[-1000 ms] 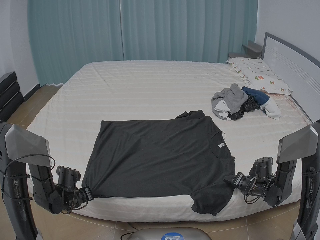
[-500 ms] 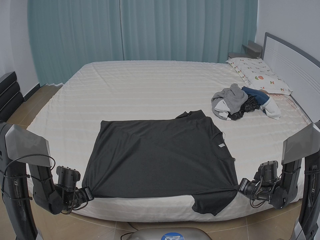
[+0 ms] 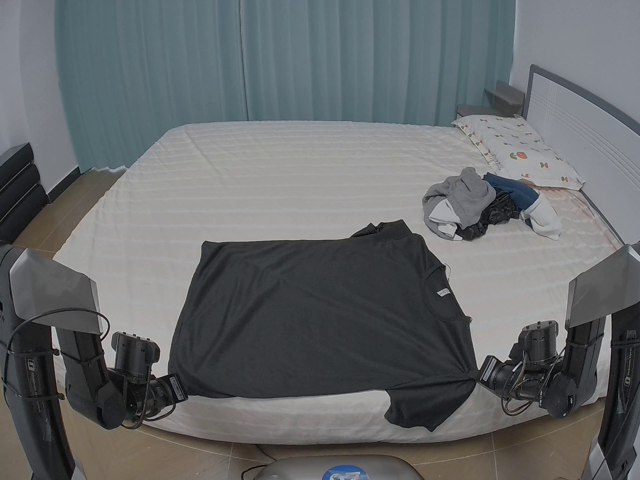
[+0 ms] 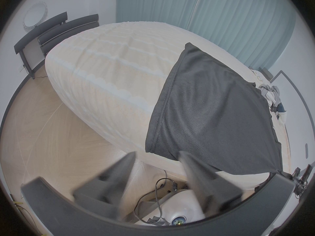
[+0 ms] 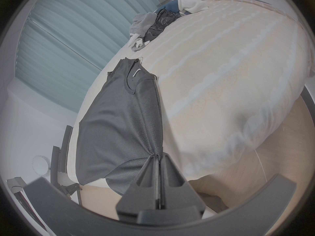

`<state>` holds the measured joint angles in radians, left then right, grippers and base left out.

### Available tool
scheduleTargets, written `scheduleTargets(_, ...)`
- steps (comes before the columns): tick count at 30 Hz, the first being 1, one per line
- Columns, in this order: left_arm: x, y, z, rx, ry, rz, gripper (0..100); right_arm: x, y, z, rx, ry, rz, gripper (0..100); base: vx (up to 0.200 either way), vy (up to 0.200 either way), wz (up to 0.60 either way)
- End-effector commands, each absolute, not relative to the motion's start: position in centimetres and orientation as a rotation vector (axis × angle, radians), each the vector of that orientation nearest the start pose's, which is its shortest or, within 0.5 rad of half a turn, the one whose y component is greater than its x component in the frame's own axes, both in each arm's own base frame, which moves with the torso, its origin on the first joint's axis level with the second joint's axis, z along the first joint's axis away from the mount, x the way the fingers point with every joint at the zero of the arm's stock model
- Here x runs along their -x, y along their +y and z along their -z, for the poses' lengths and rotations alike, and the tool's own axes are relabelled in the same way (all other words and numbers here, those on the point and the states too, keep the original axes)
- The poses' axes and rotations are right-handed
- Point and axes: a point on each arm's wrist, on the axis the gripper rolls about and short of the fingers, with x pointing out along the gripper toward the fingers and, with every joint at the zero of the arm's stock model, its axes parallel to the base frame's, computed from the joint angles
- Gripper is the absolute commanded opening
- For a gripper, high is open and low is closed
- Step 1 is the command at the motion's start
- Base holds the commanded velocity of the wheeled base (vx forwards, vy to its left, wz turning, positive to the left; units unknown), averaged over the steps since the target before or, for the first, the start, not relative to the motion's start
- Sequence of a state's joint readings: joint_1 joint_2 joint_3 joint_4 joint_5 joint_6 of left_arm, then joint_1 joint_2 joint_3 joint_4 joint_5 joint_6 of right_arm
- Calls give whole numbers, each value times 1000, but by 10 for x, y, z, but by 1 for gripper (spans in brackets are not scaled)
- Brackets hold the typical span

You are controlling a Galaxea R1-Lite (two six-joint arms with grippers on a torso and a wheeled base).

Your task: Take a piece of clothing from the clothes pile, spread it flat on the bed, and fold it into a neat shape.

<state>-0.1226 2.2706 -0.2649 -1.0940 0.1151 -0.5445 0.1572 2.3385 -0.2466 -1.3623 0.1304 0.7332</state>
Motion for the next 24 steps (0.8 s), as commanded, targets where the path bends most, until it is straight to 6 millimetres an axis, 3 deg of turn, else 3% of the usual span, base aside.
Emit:
scheduleTargets(1,-249,-28,38,408,874,-222,100,-261,43,39,-697,788,3,0,0,0,0)
scheduleTargets(9,-249,-27,31,470,877,-141,100,-261,39,40,-702,784,14,0,0,0,0)
scheduleTargets(16,-256,-8,28,582,846,3,100,-263,39,40,-702,783,12,0,0,0,0)
scheduleTargets(24,-256,0,52,409,879,86,100,-265,40,40,-703,776,9,0,0,0,0)
